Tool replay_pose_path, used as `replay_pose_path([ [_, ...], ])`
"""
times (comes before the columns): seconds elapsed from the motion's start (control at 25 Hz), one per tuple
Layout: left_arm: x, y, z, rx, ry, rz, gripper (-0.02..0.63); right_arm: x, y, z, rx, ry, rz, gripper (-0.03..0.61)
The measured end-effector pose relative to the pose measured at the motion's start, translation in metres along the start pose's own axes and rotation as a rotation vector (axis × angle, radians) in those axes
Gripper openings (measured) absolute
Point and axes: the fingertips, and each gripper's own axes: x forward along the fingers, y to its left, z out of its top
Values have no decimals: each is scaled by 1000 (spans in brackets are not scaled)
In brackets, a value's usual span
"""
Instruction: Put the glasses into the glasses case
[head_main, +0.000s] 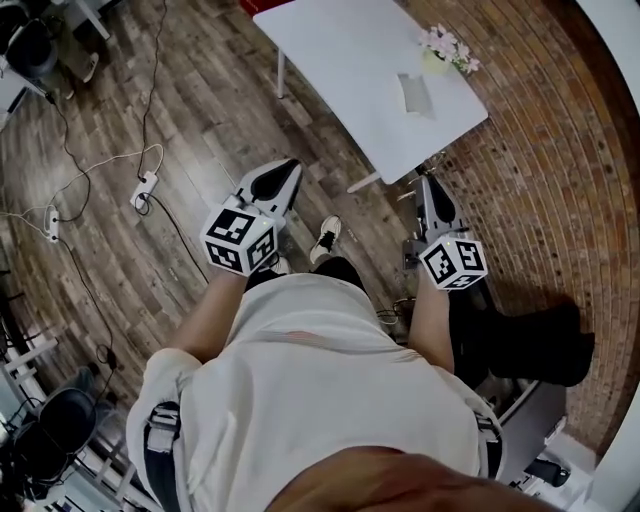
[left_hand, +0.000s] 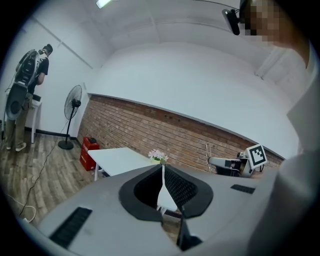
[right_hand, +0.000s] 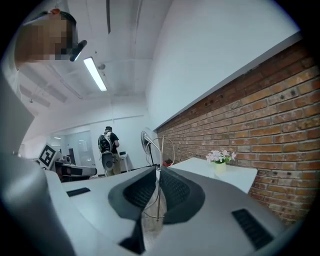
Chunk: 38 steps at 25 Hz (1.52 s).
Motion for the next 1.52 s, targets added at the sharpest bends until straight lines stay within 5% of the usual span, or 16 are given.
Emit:
replay_pose_path([
  [0.64,168,13,61,77,12,-21,26,94,-137,56,30,-46,-18,83],
  [1.2,303,33,71,107,91,-33,26,172,-250,52,116,-21,-50,83],
  [1.52,368,92,84,79,145,-173,26,213,-261,50,129,6,-219,83],
])
